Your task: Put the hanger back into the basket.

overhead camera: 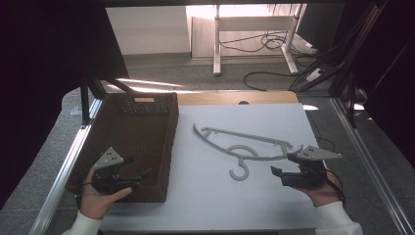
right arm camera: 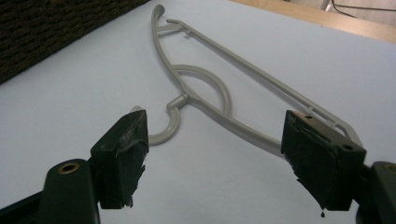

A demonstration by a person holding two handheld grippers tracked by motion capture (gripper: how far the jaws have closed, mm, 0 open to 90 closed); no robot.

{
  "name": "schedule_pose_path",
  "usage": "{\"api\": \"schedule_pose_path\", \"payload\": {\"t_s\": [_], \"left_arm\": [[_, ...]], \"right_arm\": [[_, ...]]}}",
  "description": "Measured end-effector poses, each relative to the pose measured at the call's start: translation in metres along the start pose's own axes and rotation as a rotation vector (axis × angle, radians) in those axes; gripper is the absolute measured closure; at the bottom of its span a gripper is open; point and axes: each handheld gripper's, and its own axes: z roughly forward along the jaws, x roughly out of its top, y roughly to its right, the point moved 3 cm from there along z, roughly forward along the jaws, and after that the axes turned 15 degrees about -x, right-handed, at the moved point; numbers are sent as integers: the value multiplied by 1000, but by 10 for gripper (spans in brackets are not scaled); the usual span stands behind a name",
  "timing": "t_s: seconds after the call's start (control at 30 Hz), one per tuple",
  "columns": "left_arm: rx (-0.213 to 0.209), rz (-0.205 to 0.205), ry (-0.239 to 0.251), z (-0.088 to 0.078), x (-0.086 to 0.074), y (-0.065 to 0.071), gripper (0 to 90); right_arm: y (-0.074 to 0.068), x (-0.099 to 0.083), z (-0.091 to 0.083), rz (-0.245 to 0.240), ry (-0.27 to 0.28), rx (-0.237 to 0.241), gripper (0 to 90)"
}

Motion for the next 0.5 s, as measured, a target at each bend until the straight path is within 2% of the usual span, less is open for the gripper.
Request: {"api": "schedule_pose_path", "payload": {"t_s": [0.23,0.37,0.5], "left_arm": [[9,-5,-3,0,1,-2,212],[19,-8,5,-1,2,-3,211],[13,-4,1,-1,0,-3,211]], "right_arm": [[6,-4,4,18,-6,-14,252],[9,-7,5,5,-27,1,282],[8,-7,3,-4,-41,-8,303]]}}
